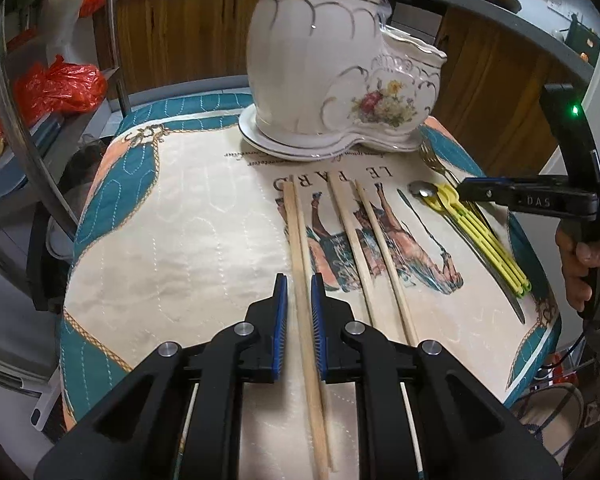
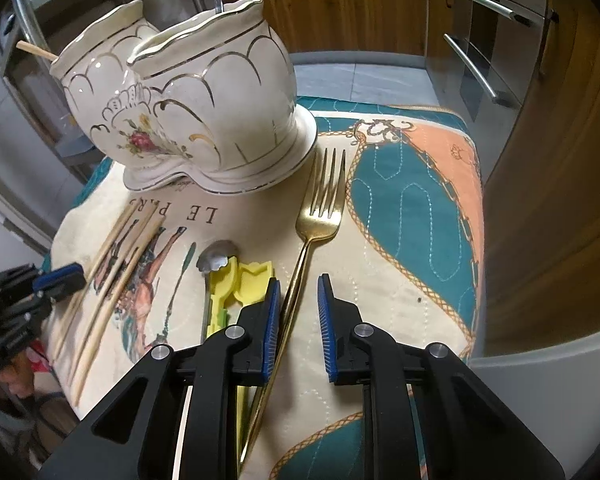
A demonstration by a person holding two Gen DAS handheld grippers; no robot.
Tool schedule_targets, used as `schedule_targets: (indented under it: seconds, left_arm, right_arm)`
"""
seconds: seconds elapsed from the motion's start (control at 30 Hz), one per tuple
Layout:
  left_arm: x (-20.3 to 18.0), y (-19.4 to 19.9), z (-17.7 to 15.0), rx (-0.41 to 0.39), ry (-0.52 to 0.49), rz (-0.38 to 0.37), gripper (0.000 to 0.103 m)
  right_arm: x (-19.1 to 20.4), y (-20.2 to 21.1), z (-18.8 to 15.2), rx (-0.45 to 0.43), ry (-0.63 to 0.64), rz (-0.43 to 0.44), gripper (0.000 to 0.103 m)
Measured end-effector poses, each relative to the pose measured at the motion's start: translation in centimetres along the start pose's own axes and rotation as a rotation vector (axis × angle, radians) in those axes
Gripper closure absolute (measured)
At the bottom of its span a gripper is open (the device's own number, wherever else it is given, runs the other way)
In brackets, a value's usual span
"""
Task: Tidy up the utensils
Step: 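Grasp another wooden chopstick with the left tool while the right tool grasps the gold fork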
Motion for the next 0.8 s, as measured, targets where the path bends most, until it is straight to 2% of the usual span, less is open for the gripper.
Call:
schedule_targets:
  seconds: [0.23, 0.33, 0.53, 0.8]
  left_arm:
    - [-0.4, -0.9, 0.3, 0.028, -0.054, 0.012, 0.091]
    - [-0.3, -1.2, 0.6, 0.035, -0.046, 0.012, 0.091]
    - [0.1, -1.1, 1.1, 0.030, 0.008, -0.047, 0.091]
    - [0.9, -1.6, 1.2, 0.046, -0.008, -0.012, 0.091]
  right_arm:
    - [0.1, 0.0, 0.0, 0.009, 0.009, -0.008, 0.084]
    - [0.1, 0.1, -0.1, 0.012, 0.013, -0.011, 0.084]
    - [0.0, 0.2, -0.2, 0.017, 0.018, -0.016, 0.084]
    - [-0.1, 0.2, -0.2, 0.020, 0.018, -0.016, 0.084]
Point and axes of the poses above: each gripper's, at about its wrist camera, not at the fingertips, and y roughly against the way its jaws point, x to its left, z to its top, the point moved 10 cm from there along -y, roughly the way its jaws point
